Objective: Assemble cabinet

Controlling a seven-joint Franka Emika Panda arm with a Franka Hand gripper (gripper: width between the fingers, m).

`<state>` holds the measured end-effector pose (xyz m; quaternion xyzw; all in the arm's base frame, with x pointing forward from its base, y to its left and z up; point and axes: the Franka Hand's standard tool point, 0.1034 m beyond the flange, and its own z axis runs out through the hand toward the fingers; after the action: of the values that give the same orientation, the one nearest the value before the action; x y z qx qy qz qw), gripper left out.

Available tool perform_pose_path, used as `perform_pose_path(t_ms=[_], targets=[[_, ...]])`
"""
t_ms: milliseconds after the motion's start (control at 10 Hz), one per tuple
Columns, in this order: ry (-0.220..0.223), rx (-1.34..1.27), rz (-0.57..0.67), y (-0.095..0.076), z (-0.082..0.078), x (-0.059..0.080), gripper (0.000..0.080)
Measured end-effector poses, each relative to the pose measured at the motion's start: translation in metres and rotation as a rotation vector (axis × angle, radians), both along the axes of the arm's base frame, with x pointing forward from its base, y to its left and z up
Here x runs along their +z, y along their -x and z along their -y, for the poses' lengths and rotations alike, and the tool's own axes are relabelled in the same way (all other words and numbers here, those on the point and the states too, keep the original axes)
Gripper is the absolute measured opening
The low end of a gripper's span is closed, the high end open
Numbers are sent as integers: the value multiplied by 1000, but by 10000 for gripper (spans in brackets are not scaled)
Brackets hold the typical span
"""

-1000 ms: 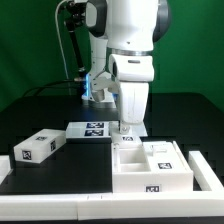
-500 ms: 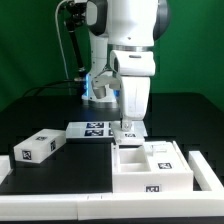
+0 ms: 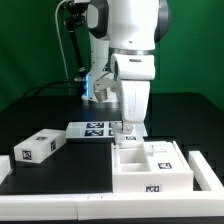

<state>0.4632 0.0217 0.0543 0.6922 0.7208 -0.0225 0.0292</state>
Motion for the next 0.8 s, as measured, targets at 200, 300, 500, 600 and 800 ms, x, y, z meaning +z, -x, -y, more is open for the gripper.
perform_pose_path(t_ms=[200, 300, 500, 600, 800], targets=[[0, -4, 0, 0, 0, 0, 70], [0, -39, 3, 0, 0, 0, 70], [3, -45, 4, -1, 1, 2, 70], [3, -45, 5, -3, 1, 2, 70], [7, -42, -2, -3, 3, 3, 70]])
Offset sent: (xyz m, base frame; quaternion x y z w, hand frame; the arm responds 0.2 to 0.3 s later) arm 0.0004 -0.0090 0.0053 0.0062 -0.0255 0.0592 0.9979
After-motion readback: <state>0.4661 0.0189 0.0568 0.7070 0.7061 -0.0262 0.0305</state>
